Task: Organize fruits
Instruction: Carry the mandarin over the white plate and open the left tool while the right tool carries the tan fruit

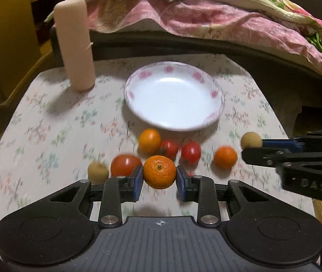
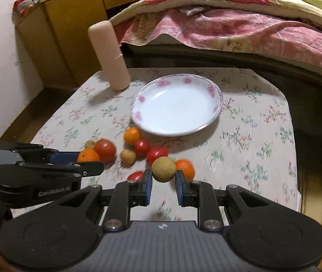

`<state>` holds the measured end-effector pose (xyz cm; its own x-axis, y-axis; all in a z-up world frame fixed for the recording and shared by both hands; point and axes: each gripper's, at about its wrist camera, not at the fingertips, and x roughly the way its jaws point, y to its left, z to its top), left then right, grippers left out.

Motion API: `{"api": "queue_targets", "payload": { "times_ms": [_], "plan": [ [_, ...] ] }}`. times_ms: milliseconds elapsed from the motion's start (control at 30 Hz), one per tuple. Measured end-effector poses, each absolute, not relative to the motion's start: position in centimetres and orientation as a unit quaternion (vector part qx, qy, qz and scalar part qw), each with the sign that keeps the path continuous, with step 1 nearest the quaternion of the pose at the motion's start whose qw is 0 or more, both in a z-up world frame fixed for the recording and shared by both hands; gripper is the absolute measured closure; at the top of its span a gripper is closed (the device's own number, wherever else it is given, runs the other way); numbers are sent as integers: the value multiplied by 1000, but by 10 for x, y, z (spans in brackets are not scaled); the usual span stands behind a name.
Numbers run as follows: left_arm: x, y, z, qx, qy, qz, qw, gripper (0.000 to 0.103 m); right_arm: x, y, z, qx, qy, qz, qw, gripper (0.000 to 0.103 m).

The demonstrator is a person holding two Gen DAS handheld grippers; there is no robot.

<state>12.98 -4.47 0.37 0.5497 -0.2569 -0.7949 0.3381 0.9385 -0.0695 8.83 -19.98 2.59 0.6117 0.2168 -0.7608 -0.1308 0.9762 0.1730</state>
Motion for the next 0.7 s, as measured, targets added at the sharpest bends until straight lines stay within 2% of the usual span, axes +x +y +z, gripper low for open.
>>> {"api": "queue_targets", "payload": {
  "times_ms": [300,700],
  "plan": [
    [184,-62,-2,45,445,-171,878,64,157,-217,13,58,434,87,895,78],
    [212,-77,-20,72,450,-168,874,64,206,-217,-10,24,444,100,890,78]
  ]
}}
